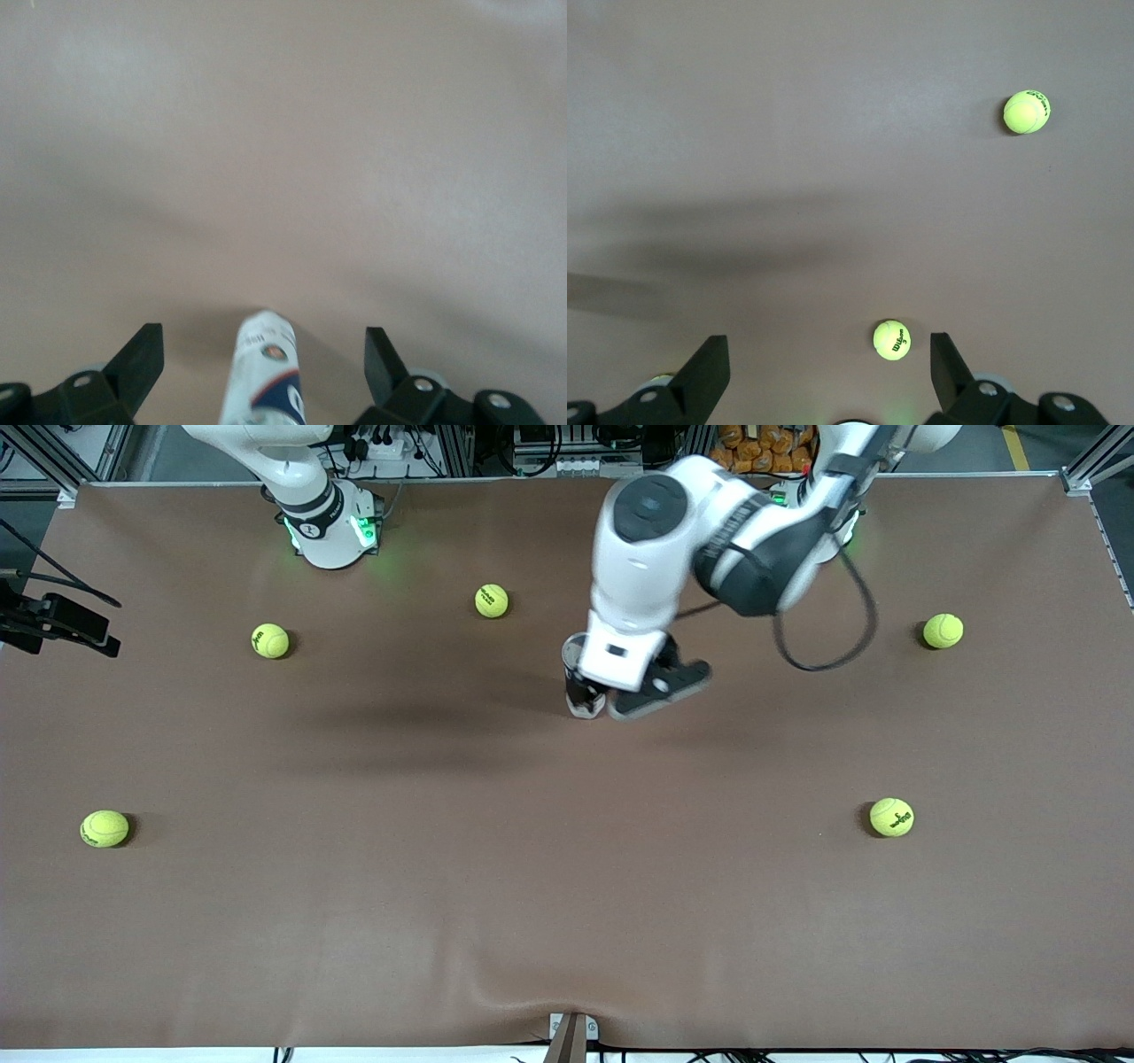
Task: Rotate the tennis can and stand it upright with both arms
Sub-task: 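Open the left gripper and withdraw it from the upright can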
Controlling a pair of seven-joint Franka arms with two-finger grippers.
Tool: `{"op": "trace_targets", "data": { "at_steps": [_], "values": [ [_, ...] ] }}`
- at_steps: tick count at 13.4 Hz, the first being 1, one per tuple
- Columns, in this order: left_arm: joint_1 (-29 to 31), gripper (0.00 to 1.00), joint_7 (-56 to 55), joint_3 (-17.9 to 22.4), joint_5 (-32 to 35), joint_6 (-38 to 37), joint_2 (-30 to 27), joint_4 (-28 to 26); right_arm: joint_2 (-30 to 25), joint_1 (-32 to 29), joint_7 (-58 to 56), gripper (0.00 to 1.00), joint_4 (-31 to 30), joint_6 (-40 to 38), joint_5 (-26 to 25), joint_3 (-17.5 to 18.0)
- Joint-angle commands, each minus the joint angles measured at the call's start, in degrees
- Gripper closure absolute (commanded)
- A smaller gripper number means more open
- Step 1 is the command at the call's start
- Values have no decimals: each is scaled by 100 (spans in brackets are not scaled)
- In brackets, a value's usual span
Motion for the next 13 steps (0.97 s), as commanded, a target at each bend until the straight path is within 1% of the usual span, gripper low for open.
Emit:
{"op": "trace_targets", "data": {
  "at_steps": [1, 4, 6, 7, 9, 13],
  "values": [
    [346, 0, 504, -54, -111, -292, -150, 8, -26, -82, 46, 0, 32, -31, -53, 92],
    [794, 0, 1179, -36, -103, -407, -264, 8, -26, -55, 116, 0, 23, -22, -35, 92],
    [1286, 0, 1733, -132, -111, -425, -334, -9, -26, -37, 116, 0, 32, 4, -35, 100],
    [1436, 0, 2058, -150, -111, -451, -352, -9, -26, -37, 116, 0, 32, 4, -27, 100],
    [1577, 0, 2612, -80, -112, -565, -440, -9, -26, -11, 116, 0, 32, 4, -27, 100],
    [2139, 0, 3640, -80, -120, -689, -589, -27, -26, 7, 116, 0, 32, 30, -27, 100]
  ]
}}
